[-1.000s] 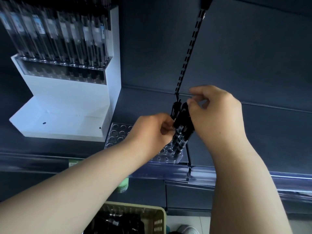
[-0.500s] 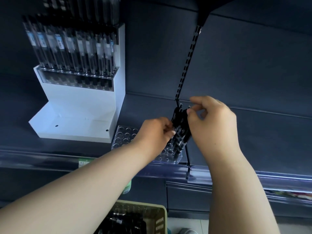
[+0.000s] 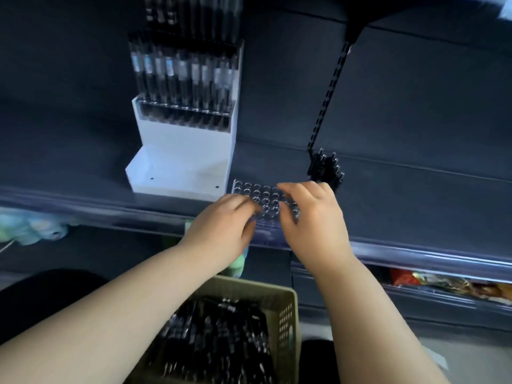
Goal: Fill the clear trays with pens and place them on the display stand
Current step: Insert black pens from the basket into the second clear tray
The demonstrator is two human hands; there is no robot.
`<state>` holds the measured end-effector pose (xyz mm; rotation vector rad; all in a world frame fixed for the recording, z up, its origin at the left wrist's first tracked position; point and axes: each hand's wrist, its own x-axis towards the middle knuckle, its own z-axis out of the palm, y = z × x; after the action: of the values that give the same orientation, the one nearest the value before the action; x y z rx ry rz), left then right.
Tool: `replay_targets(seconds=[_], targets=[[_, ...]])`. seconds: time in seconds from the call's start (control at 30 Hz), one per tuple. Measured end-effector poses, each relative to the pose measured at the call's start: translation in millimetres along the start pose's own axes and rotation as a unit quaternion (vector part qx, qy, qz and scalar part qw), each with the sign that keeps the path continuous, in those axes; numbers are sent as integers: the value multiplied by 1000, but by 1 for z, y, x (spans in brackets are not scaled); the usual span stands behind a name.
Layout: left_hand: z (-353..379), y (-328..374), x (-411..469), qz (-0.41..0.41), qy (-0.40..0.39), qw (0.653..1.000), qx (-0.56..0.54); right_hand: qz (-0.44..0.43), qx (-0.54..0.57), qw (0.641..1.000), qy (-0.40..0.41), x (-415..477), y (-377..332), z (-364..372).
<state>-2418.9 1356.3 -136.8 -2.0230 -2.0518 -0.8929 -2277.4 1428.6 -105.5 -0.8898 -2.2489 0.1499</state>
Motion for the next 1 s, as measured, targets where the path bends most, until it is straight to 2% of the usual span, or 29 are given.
replay_targets(seconds=[0.1, 0.17, 0.3, 0.47, 0.57, 0.67, 0.77, 0.9, 1.0], targets=[[-10, -14, -47, 25, -33, 998, 54, 15, -5, 996, -84, -23, -12, 15], [-11, -24, -80, 8, -68, 996, 64, 43, 1, 990, -132, -42, -20, 26], [-2, -38, -125, -137, -170, 976, 15, 104, -10, 968, -229, -88, -34, 53], [8, -47, -151, -208, -282, 936, 22, 194, -54, 906, -372, -152, -47, 85], [18, -46, -163, -208, -340, 915, 61, 220, -71, 866, -442, -174, -51, 97], [31, -43, -168, -213, -369, 900, 88, 251, -72, 852, -454, -179, -46, 104], [49, -42, -168, -254, -386, 885, 54, 262, -62, 859, -435, -176, -38, 111], [77, -41, -164, -347, -370, 861, -34, 261, -45, 878, -399, -170, -33, 124], [99, -42, -163, -408, -354, 840, -49, 262, -46, 882, -388, -167, -26, 137]])
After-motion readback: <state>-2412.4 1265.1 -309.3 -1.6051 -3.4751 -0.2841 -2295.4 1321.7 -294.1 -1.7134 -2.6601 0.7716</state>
